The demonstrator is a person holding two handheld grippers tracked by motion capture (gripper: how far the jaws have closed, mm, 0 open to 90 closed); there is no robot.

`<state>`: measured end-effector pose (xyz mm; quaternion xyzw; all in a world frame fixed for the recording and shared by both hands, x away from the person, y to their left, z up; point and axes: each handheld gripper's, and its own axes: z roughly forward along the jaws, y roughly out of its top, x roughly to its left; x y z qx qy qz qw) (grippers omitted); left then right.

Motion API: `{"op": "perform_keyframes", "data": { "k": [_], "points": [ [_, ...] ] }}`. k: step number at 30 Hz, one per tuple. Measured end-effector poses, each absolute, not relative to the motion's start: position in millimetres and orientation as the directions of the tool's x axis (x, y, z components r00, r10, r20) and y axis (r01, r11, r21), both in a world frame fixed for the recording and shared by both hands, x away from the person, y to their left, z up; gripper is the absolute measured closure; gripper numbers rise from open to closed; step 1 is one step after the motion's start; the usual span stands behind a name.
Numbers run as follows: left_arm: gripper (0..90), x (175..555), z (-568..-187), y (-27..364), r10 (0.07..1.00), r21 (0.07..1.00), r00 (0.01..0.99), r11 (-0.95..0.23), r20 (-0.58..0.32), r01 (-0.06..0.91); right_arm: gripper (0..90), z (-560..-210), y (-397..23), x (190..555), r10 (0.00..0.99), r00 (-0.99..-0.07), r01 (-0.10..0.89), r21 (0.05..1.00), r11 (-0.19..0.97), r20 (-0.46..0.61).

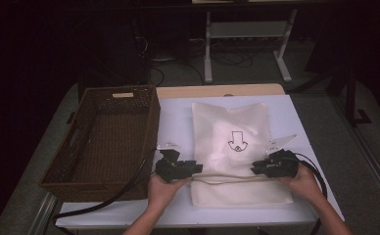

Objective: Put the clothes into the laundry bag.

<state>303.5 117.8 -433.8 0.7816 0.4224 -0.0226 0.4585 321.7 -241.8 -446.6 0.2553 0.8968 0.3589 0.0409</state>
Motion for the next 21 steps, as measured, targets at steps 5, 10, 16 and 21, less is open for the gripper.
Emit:
{"op": "perform_keyframes", "data": {
  "k": [5, 10, 16, 21],
  "points": [
    [73.6, 304.5, -448.5, 116.7, 0.676, 0.668, 0.647, -0.302, -0.353, 0.68, 75.7, -448.9, -241.6, 323.1, 0.492, -0.864, 0.434, 0.65, 0.624, 0.105],
    [72.7, 302.2, -453.5, 115.3, 0.682, 0.674, 0.668, -0.347, -0.297, 0.653, 77.0, -451.5, -241.1, 321.5, 0.498, -0.862, 0.439, 0.633, 0.638, 0.095],
    [75.0, 298.7, -455.4, 113.5, 0.675, 0.699, 0.703, -0.392, -0.224, 0.598, 78.7, -454.4, -247.4, 316.8, 0.506, -0.858, 0.433, 0.654, 0.62, 0.088],
    [69.9, 291.3, -448.4, 113.9, 0.663, 0.727, 0.734, -0.43, -0.148, 0.535, 72.6, -448.9, -254.5, 313.1, 0.519, -0.848, 0.439, 0.692, 0.573, 0.108]
  ]
}}
